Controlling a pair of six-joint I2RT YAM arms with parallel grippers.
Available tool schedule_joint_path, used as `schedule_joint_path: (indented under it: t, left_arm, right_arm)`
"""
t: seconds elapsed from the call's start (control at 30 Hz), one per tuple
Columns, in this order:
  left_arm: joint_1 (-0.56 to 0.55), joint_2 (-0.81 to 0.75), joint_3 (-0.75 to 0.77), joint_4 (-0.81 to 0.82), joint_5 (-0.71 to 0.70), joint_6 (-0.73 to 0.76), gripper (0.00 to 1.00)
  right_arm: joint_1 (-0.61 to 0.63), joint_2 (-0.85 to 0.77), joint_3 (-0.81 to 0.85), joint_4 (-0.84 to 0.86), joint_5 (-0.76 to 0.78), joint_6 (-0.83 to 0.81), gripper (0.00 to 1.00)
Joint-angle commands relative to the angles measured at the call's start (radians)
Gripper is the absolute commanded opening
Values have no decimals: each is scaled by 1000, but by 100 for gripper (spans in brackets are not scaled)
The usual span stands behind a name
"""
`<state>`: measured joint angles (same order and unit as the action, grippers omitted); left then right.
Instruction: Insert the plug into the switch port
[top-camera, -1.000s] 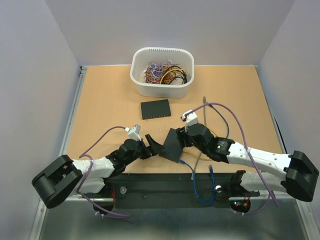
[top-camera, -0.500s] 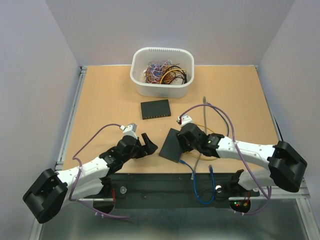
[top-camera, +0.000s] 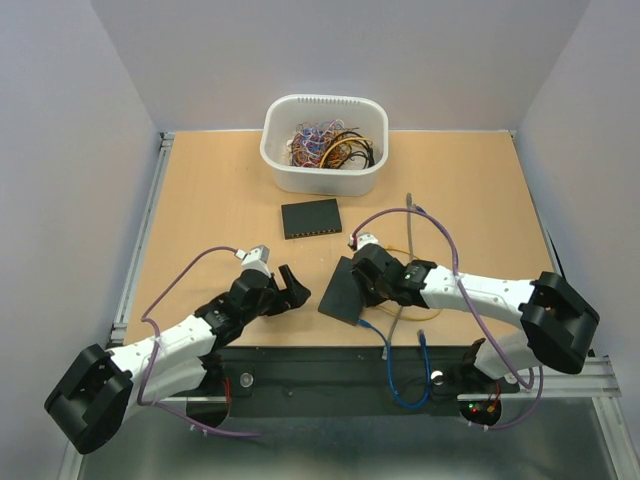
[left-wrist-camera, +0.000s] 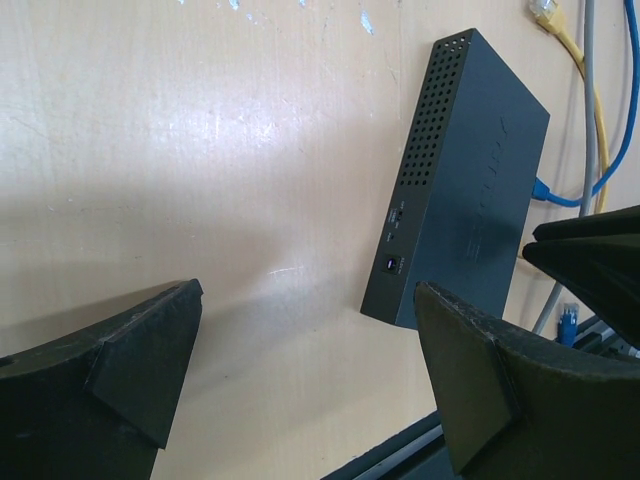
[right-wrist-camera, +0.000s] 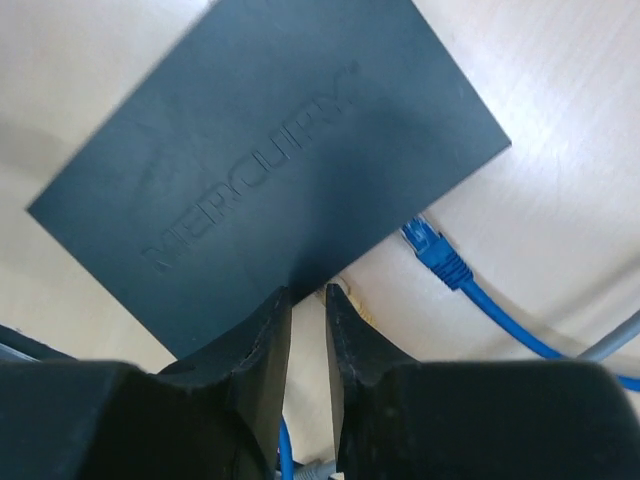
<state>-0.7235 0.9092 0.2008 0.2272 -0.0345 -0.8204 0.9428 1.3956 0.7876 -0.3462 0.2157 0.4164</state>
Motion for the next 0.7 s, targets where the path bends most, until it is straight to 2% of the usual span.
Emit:
schedule_joint_path:
  t: [0.0, 0.13, 0.23, 0.37, 0.67]
  left_arm:
    - [13, -27, 19, -14, -2, 27, 99]
    - [19, -24, 17, -9, 2, 29, 99]
    - [21, -21, 15, -3, 5, 29, 99]
    - [21, -26, 14, -9, 11, 26, 99]
    - [22, -72, 22, -49, 10, 27, 99]
  right_arm:
    - [-4, 3, 39, -86, 16, 51, 27]
    - [-4, -7, 36, -120, 56, 76, 31]
    - [-6, -6, 42, -119, 45, 79, 42]
    - [-4, 35, 59, -106, 53, 75, 48]
    - [-4, 200, 120, 10, -24, 47, 48]
